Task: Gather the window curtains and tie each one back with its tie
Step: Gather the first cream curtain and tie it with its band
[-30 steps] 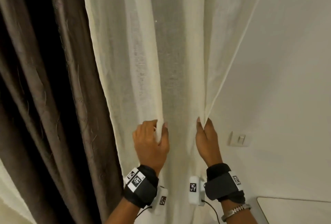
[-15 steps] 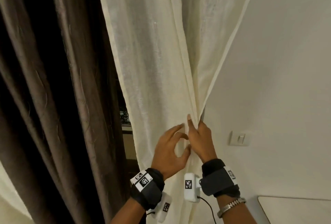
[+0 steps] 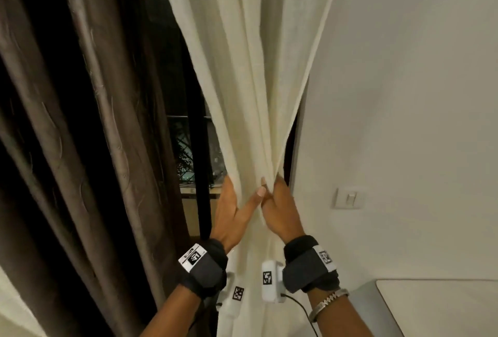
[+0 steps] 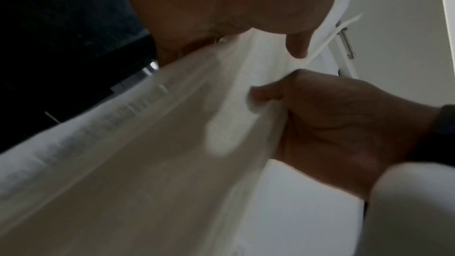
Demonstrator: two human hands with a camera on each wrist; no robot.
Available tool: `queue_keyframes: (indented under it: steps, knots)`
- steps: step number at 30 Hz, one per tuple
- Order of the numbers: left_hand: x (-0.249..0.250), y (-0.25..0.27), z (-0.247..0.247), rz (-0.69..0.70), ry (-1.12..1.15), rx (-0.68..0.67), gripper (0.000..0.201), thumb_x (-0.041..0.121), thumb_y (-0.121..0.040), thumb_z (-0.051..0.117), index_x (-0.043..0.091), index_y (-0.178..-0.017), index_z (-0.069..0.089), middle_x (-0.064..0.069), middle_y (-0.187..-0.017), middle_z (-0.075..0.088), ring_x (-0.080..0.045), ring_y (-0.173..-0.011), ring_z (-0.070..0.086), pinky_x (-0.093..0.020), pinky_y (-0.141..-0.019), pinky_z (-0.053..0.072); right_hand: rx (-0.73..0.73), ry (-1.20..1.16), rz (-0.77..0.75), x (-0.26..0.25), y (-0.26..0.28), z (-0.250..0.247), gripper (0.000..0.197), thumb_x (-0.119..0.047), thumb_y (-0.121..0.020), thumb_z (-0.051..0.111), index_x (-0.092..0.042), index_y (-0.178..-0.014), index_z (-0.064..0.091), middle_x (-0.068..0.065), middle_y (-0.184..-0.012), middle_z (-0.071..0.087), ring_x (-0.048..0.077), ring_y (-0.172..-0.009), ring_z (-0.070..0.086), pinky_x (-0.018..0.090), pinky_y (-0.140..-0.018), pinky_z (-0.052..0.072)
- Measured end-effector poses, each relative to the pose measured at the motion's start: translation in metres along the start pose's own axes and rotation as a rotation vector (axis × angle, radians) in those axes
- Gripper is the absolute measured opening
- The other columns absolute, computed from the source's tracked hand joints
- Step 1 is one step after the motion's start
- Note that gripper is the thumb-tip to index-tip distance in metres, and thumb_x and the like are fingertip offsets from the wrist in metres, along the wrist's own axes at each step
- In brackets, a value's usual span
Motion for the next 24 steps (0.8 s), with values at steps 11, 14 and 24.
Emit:
queue_keyframes:
  steps: [11,14,24]
  knots:
    - [-0.016,-0.024,0.011,-0.286,-0.256,0.034,0.058,0.034,-0.090,0.083,0.018,-0.141,0.060,-0.007,-0.131,0.072,-0.032,-0.122,0.068,-0.047,-0.104,0.057,-0.308,0.115,0.051,0.057,0.058,0.032,0.008,-0.034,-0.108,0.056,-0.034,-0.115,0.059,-0.011,-0.113,0.070,0.008,-0.104,0.068,0.018,-0.092,0.054]
    - [-0.021,-0.021,0.013,-0.287,-0.413,-0.021,0.047,0.032,-0.097,0.076,0.011,-0.138,0.065,-0.012,-0.133,0.073,-0.034,-0.124,0.068,-0.042,-0.104,0.056,-0.489,0.211,0.140,0.084,0.065,0.028,0.017,-0.045,-0.099,0.069,-0.031,-0.100,0.059,-0.009,-0.093,0.066,0.014,-0.090,0.064,0.023,-0.081,0.051]
    - [-0.041,-0.007,0.010,-0.280,-0.322,-0.203,0.041,0.029,-0.110,0.058,0.017,-0.148,0.058,0.002,-0.131,0.067,-0.028,-0.132,0.063,-0.035,-0.107,0.048,-0.537,0.124,0.301,0.136,0.078,0.021,0.036,-0.027,-0.091,0.080,-0.032,-0.121,0.061,-0.011,-0.126,0.065,0.012,-0.123,0.057,0.032,-0.110,0.047]
Point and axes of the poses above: each hand's wrist, its own y-axis away from the middle knuckle, its own z-axis out of the palm, x = y × z, the point moved 5 cm from there along -y, towards the middle knuckle
